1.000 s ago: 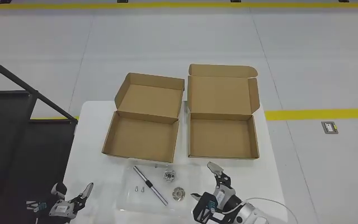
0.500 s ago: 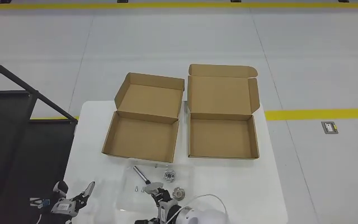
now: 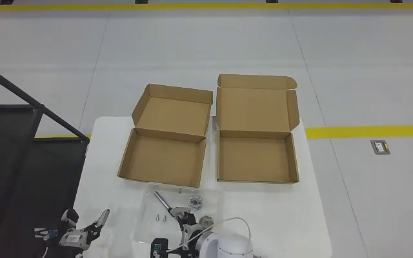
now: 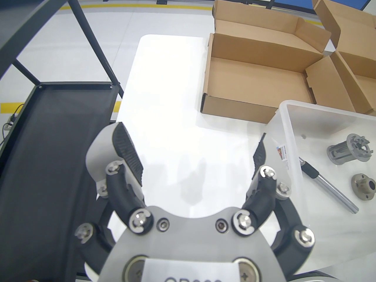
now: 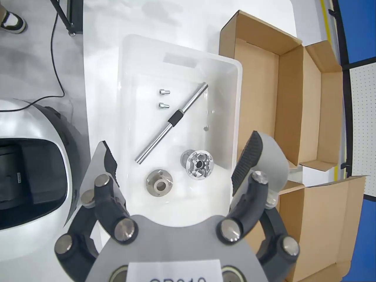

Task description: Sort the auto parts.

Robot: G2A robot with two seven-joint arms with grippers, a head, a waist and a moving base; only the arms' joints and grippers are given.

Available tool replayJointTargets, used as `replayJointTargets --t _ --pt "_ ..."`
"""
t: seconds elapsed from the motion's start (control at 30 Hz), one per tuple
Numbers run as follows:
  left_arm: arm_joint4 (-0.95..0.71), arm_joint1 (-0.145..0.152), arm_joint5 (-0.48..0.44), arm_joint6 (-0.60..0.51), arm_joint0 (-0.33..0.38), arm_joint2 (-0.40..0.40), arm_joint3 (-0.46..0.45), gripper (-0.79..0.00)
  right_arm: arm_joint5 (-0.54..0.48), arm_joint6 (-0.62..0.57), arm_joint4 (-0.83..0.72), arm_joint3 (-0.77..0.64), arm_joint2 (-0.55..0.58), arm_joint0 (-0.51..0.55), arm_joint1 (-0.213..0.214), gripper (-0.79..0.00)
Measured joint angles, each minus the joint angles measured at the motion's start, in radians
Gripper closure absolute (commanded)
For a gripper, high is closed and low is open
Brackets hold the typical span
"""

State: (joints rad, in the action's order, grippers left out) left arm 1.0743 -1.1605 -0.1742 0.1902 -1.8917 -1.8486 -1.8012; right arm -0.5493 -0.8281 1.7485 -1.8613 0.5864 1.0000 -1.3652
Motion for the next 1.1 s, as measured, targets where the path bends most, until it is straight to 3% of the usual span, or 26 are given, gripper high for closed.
replayJointTargets --t 0.17,0.8,1.1 --pt "0.0 0.0 0.0 0.0 0.0 0.0 0.0 -0.785 0.11 0.015 -0.087 0.094 0.01 -0.039 -0.032 -0.785" --pt "0.0 0.0 0.0 0.0 0.0 0.0 0.0 -0.785 0.075 -0.035 -0.277 0.333 0.1 -0.117 -0.063 -0.785" --pt "0.0 0.0 0.0 0.0 0.0 0.0 0.0 -0.785 0.121 -0.046 -0.307 0.415 0.098 -0.152 -0.084 -0.785"
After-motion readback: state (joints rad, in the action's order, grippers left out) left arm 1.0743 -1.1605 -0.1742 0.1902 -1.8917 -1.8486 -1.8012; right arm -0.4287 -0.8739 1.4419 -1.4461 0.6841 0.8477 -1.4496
